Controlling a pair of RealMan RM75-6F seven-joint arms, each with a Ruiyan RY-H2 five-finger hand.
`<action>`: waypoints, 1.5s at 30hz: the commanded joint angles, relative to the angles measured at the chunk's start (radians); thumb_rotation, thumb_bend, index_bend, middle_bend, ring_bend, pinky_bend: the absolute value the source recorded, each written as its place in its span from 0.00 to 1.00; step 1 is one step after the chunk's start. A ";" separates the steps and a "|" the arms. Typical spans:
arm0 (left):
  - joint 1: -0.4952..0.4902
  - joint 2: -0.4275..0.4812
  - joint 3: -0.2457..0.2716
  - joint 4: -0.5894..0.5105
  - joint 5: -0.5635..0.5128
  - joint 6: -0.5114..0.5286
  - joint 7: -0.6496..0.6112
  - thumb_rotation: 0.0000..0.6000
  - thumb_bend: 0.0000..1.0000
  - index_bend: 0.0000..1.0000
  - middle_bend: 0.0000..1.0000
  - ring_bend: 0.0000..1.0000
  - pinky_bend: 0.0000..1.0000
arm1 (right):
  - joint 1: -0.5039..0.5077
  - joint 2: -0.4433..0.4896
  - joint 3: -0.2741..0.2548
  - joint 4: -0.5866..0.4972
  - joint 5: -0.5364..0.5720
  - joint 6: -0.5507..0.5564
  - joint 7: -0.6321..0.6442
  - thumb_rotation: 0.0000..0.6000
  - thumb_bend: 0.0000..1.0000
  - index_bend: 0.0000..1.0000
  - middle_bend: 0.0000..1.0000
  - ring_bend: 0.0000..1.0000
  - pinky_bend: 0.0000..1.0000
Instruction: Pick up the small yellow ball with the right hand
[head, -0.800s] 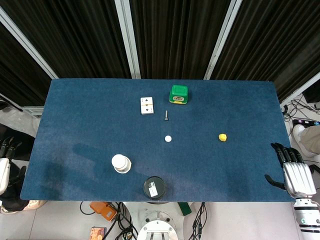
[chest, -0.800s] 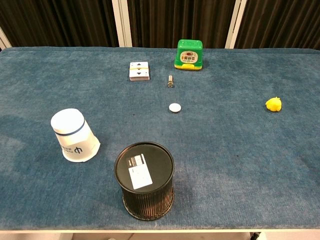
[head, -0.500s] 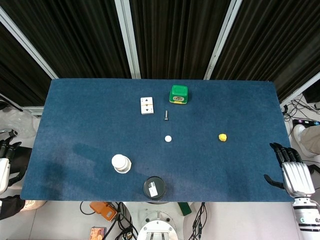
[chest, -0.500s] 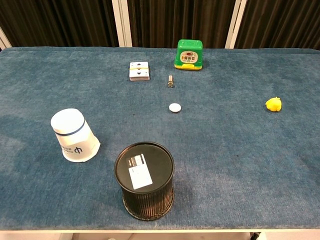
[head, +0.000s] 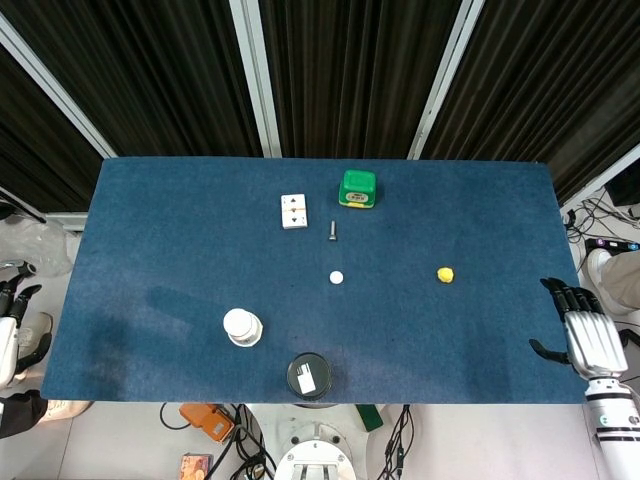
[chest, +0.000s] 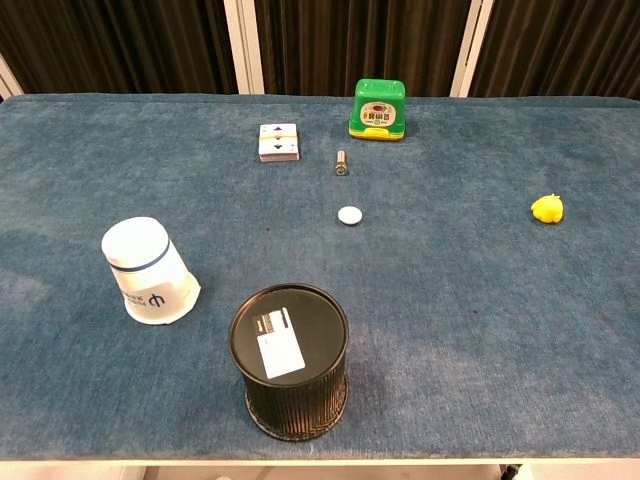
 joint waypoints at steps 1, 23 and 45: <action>0.002 0.000 0.001 -0.004 0.001 0.003 0.003 1.00 0.29 0.17 0.05 0.06 0.17 | 0.043 -0.035 0.018 0.053 0.016 -0.057 0.024 1.00 0.30 0.18 0.18 0.21 0.17; 0.004 0.003 -0.004 -0.003 -0.008 0.005 0.001 1.00 0.29 0.17 0.05 0.06 0.17 | 0.272 -0.353 0.091 0.534 0.097 -0.321 0.123 1.00 0.30 0.36 0.18 0.21 0.17; 0.002 0.005 -0.005 0.001 -0.011 -0.002 -0.003 1.00 0.29 0.17 0.05 0.06 0.17 | 0.376 -0.483 0.092 0.643 0.087 -0.395 0.160 1.00 0.31 0.43 0.18 0.21 0.17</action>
